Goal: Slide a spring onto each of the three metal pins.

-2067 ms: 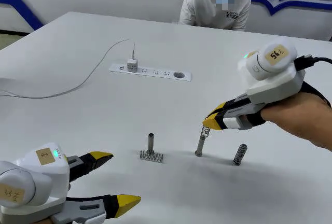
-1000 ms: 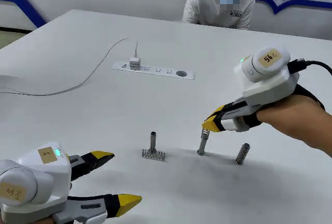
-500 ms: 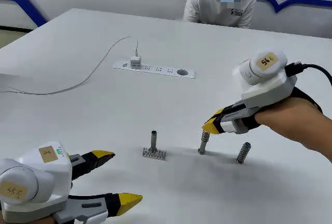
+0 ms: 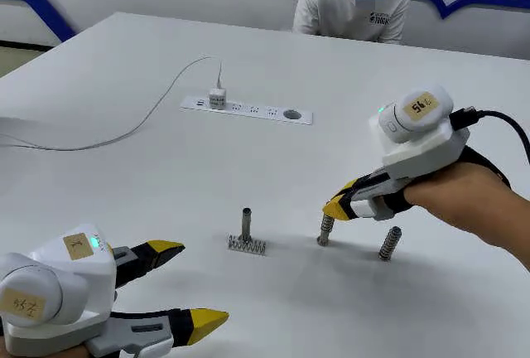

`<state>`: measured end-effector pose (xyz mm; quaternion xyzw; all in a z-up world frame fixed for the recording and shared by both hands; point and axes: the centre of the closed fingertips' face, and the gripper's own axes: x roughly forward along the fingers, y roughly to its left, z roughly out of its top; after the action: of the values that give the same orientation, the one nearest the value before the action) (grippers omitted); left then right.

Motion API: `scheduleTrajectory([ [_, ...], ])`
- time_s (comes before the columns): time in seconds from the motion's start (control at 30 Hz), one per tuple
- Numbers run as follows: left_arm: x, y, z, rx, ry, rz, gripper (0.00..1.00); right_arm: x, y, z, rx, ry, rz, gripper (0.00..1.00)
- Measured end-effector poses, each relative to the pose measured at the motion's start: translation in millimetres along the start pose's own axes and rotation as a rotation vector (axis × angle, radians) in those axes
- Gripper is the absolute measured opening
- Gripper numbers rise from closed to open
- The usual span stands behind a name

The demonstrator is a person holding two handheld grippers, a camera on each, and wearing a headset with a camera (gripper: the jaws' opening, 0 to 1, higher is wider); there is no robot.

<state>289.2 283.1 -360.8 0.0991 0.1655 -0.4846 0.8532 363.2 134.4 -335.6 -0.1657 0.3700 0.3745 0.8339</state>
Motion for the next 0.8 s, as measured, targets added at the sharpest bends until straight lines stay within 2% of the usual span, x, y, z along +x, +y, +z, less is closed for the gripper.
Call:
scheduleTrajectory([
  [0.8,-0.3,-1.0,0.4,0.0,0.002,-0.002,0.64,10.5,0.4,-9.1,0.011,0.021,0.009,0.12],
])
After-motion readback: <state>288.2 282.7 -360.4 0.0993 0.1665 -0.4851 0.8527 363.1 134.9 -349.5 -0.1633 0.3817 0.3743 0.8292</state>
